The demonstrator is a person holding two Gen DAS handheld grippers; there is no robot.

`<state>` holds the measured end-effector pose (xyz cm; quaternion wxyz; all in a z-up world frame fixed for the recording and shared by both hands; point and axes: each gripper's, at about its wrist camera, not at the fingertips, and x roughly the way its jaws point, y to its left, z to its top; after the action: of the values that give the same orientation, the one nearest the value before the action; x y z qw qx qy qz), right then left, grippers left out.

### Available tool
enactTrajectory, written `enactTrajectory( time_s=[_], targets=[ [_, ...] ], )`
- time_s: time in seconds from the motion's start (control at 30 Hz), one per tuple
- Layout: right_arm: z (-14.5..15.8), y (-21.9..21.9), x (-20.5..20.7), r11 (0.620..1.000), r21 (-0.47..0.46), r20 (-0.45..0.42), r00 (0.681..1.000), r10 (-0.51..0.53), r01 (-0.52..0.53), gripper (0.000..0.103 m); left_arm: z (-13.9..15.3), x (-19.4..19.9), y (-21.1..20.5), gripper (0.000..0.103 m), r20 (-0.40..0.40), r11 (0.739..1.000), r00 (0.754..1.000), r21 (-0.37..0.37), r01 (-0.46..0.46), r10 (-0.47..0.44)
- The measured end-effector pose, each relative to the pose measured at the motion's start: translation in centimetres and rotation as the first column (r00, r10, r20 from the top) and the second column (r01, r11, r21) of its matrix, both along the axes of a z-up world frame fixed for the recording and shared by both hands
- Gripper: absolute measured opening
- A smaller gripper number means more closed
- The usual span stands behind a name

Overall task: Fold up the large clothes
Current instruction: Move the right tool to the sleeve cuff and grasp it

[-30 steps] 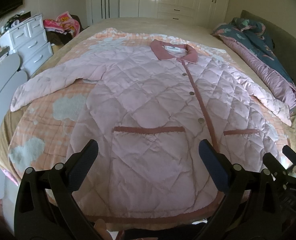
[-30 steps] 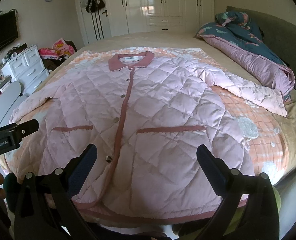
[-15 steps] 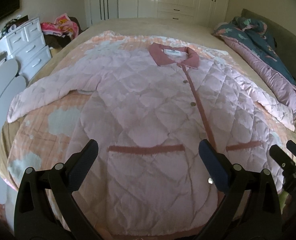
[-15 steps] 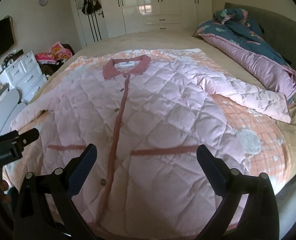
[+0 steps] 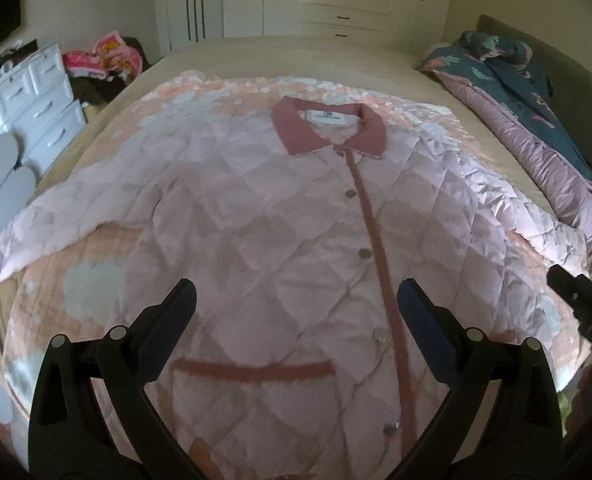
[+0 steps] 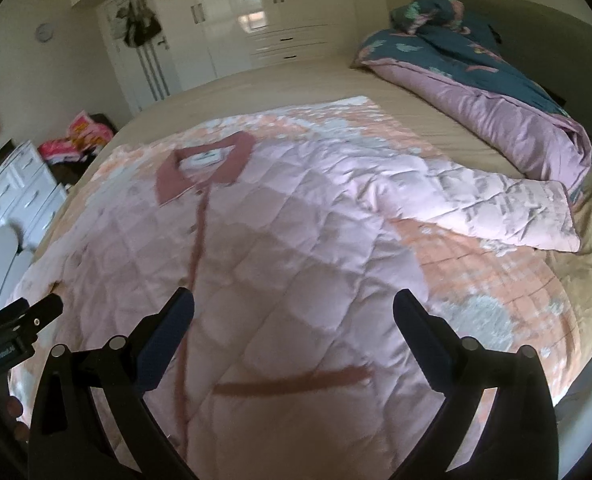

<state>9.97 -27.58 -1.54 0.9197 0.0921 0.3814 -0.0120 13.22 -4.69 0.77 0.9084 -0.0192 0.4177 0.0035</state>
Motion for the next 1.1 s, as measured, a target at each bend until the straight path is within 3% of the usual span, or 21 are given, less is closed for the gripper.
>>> enactTrajectory(
  time_s=[0.53,1.1],
  targets=[
    [-2.6,-11.9,3.2,0.969,0.031,-0.041,0.969,-0.245,0.247,0.099,-1.7,5.8,-7.1,0.094,-0.009,0.996,0.996,-0.007,0.088,-0.088],
    [-7.7,-24.3,4.7,0.862,0.134,-0.156,0.870,-0.468,0.488,0.099,-5.7,9.9,-12.2,0.094,-0.080,0.992,0.989,0.030,0.126,-0.124]
  ],
)
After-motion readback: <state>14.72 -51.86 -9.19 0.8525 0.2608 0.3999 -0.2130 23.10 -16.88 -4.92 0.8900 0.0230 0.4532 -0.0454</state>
